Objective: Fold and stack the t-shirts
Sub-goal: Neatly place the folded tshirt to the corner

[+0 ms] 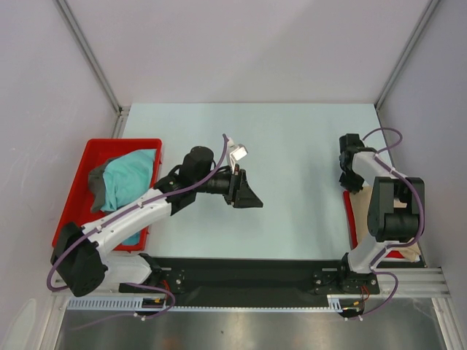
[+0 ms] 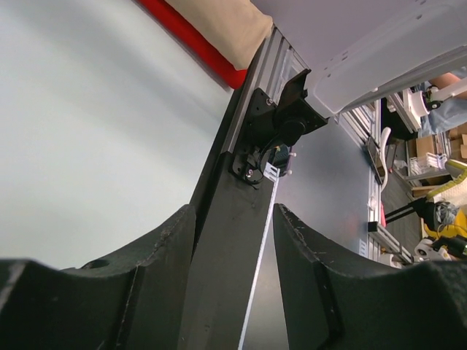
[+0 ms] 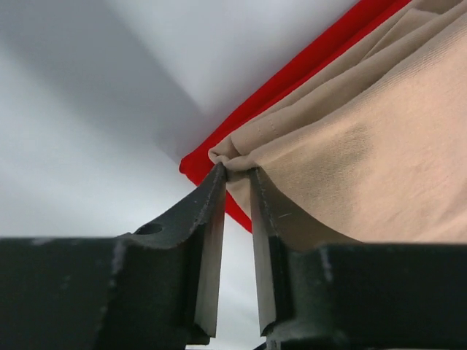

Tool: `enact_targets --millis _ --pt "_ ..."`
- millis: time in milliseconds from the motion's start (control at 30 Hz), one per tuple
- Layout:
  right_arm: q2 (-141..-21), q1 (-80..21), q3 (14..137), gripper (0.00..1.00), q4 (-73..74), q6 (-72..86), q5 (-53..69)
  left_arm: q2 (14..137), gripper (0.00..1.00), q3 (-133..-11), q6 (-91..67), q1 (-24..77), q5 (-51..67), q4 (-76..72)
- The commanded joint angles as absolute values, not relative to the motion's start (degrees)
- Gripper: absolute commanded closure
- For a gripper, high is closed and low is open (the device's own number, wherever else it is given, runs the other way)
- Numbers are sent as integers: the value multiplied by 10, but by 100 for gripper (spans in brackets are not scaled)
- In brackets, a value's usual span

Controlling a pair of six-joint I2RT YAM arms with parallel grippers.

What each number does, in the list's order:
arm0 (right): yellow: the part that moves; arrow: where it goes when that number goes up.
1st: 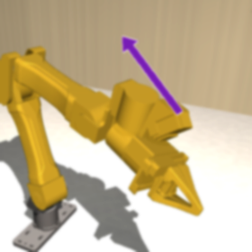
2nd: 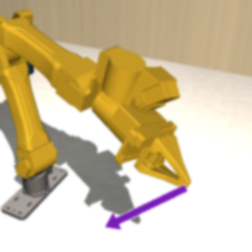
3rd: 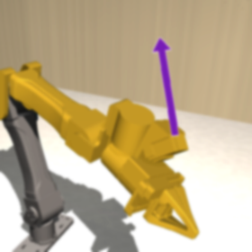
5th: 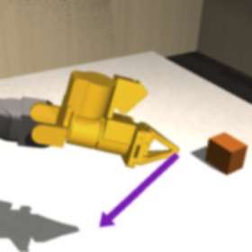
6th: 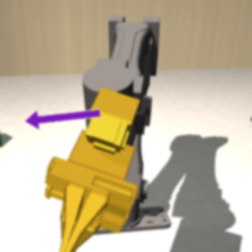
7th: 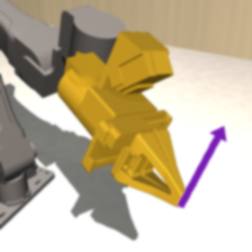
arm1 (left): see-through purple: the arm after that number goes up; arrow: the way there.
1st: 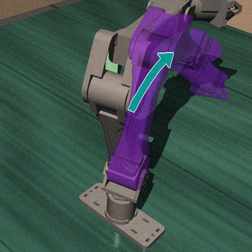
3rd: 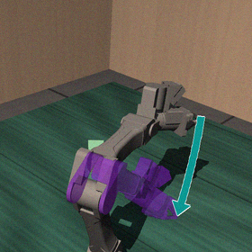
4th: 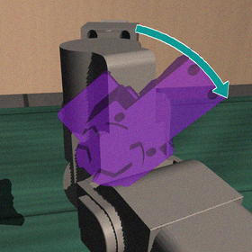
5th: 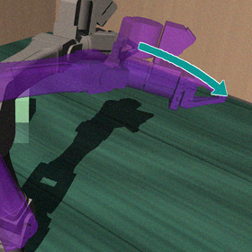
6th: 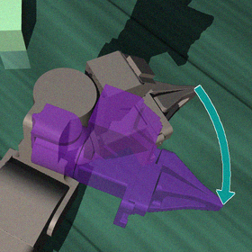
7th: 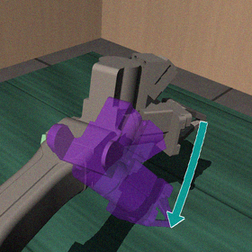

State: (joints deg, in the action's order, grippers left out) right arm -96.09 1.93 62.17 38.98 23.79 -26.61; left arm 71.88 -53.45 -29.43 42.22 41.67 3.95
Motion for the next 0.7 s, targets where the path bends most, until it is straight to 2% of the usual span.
enact_targets --millis 0,133,167,200,433,667 --pt "-970 16 638 77 389 229 -295 708 48 -534 -280 417 428 27" --pt "-978 15 643 84 386 223 -291 708 48 -534 -279 417 433 27" --pt "-980 15 648 95 388 223 -288 706 48 -534 -277 417 433 31" --pt "-979 14 651 100 398 223 -287 707 48 -534 -277 416 434 32" --pt "-950 21 694 100 471 239 -213 700 48 -531 -275 414 436 33" --pt "-939 28 637 100 459 287 -137 700 48 -530 -277 413 453 32"
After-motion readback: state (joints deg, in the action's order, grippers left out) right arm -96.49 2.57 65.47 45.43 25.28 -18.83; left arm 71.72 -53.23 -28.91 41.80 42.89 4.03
